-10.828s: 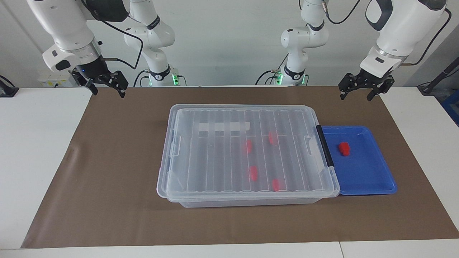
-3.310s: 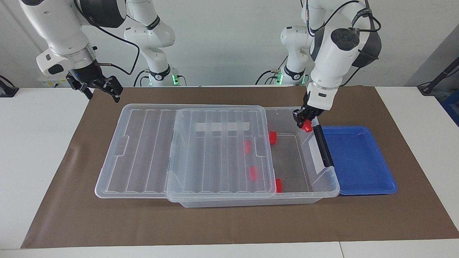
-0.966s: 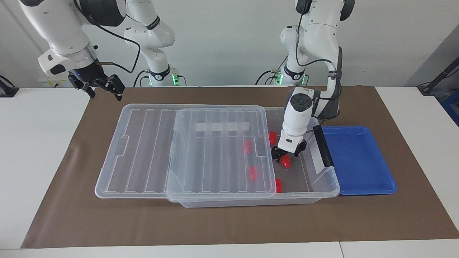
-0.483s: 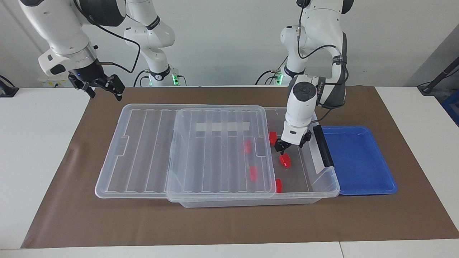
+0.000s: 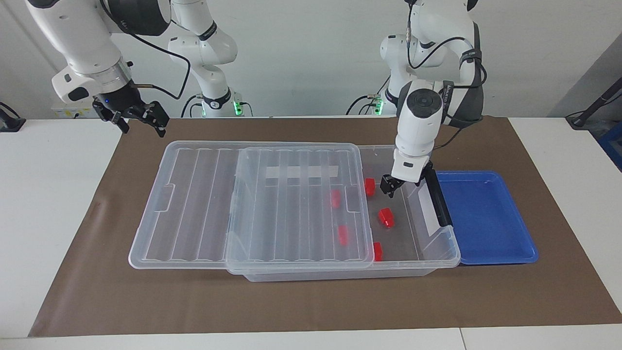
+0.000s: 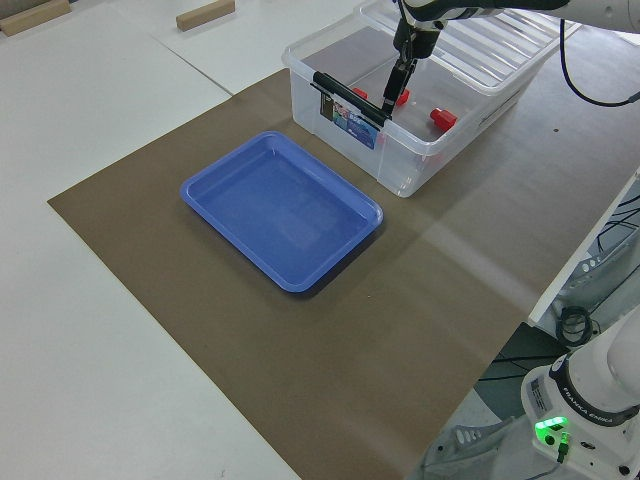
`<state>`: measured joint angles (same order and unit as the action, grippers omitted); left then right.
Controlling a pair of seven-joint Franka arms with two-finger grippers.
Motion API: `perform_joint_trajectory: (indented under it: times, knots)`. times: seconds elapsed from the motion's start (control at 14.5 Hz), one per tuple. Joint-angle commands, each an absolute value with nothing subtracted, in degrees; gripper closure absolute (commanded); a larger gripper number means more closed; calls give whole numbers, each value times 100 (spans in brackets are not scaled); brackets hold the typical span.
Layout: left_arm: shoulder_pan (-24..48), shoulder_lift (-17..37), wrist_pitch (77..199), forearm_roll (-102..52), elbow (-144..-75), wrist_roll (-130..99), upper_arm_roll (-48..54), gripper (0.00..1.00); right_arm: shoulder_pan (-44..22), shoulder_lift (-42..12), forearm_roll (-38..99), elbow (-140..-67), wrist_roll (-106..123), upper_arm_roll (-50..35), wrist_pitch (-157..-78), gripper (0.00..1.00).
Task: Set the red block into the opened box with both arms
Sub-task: 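Open the left gripper to drop the block into the box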
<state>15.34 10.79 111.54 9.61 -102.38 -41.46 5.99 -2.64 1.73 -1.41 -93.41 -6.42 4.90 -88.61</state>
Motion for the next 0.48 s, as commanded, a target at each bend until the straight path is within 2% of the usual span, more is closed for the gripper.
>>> perform_joint_trajectory:
  times: [0.0,0.07,0.14,0.21,0.28,0.34,0.41]
  knots:
    - [1363,704,10592,879,-10064,-3703,580,0,-211,237,-53,-9395,-510,466,-8930,0]
    - [1249,616,10373,870,-9994,-3413,571,0,-194,229,-53,-9396,-501,466,-8947,0]
    - [1100,520,10180,870,-9906,-3097,571,0,-185,229,-53,-9396,-484,466,-8965,7]
    - [933,432,10030,792,-9827,-2789,571,0,-158,229,-53,-9404,-466,466,-9017,23]
    - [749,318,9915,626,-9791,-2499,563,0,-115,211,-53,-9404,-388,475,-9122,50]
    - [556,203,9871,537,-9800,-2200,563,0,-36,202,-53,-9448,-160,475,-9358,84]
    - [371,124,9809,519,-9835,-1841,563,0,26,167,-53,-9579,51,475,-9674,100]
